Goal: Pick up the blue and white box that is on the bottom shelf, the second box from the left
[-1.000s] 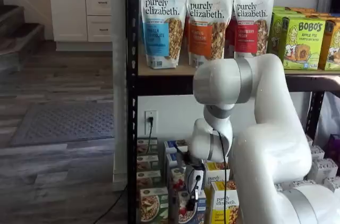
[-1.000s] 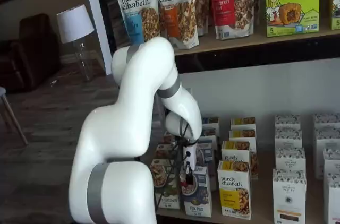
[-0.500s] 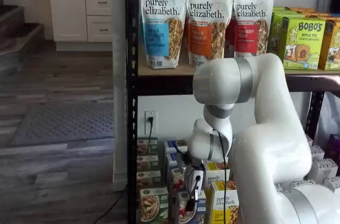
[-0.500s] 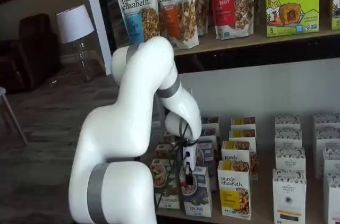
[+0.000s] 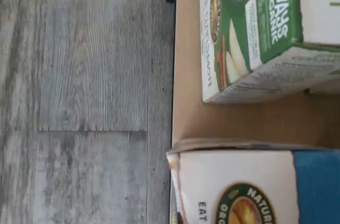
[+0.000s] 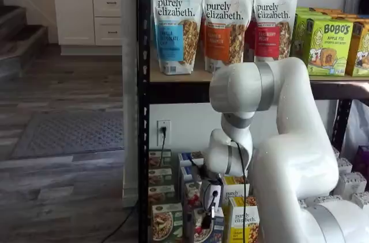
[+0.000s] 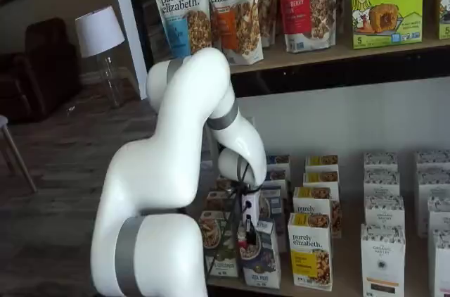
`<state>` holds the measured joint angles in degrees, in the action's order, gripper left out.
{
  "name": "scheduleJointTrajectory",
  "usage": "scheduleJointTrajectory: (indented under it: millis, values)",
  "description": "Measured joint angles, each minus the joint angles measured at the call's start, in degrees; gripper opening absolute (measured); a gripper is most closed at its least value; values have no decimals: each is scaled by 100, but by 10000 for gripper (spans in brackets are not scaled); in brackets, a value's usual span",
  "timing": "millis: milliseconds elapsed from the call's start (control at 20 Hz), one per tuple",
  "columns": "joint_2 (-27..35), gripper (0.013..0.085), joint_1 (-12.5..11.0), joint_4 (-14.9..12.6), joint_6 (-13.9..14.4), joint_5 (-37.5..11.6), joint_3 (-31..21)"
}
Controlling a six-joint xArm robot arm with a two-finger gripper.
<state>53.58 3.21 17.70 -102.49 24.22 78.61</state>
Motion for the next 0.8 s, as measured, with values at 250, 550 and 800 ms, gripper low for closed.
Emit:
scheduleJointTrajectory:
  millis: [250, 550, 800]
  values:
    - [-117, 450, -7, 222, -210, 15, -142]
    - [-528, 450, -20, 510, -489, 2, -618]
    - [-979, 450, -31, 520, -528, -97, -1182]
